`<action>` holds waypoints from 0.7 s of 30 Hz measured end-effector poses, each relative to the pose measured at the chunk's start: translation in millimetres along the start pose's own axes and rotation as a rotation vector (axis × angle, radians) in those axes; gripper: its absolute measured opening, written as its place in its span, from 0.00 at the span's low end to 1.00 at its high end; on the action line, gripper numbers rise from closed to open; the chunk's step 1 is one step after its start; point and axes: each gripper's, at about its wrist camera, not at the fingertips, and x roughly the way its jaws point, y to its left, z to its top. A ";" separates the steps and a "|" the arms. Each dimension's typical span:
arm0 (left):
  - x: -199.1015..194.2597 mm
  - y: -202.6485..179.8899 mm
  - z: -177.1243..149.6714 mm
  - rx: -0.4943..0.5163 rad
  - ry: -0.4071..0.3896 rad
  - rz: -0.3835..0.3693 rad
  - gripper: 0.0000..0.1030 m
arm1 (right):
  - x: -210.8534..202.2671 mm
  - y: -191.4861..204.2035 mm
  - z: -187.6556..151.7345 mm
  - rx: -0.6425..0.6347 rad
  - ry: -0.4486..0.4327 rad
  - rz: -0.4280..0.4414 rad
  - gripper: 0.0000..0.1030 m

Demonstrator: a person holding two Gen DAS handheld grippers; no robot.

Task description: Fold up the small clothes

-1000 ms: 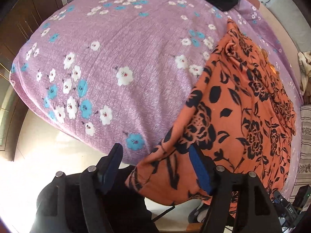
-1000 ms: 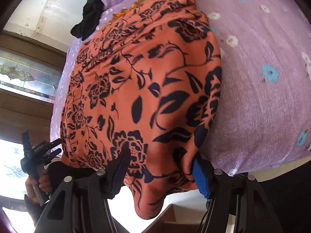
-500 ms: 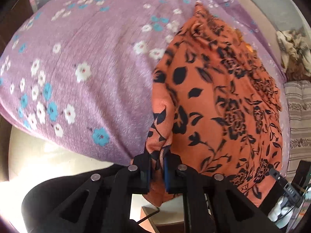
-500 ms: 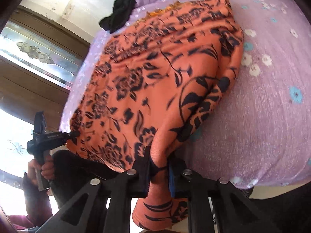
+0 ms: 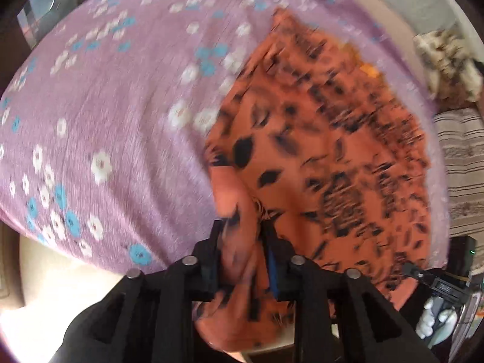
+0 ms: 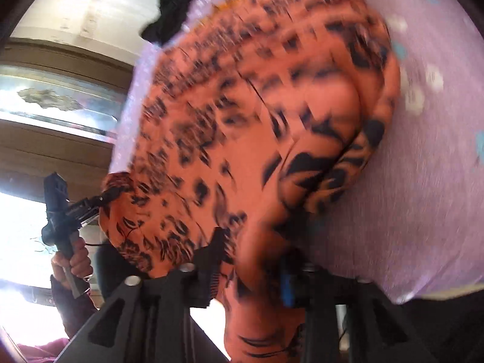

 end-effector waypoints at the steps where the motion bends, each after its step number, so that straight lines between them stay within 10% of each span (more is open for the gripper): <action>1: 8.6 2.8 -2.4 -0.008 0.020 0.004 0.26 | -0.9 2.6 -1.1 -0.030 -0.011 -0.001 0.39; 6: -7.2 -4.6 8.2 0.035 -0.055 -0.019 0.09 | -18.4 7.8 19.3 -0.036 -0.042 0.057 0.16; 11: -40.1 -15.1 46.7 0.057 -0.132 -0.117 0.08 | -57.3 17.0 70.3 -0.040 -0.188 0.157 0.16; 18: -76.7 -48.0 190.3 -0.013 -0.325 -0.213 0.10 | -105.7 -34.2 195.6 0.219 -0.587 0.235 0.16; 21: -51.3 -41.1 247.3 -0.164 -0.412 -0.179 0.28 | -66.8 -86.0 246.6 0.375 -0.506 0.237 0.22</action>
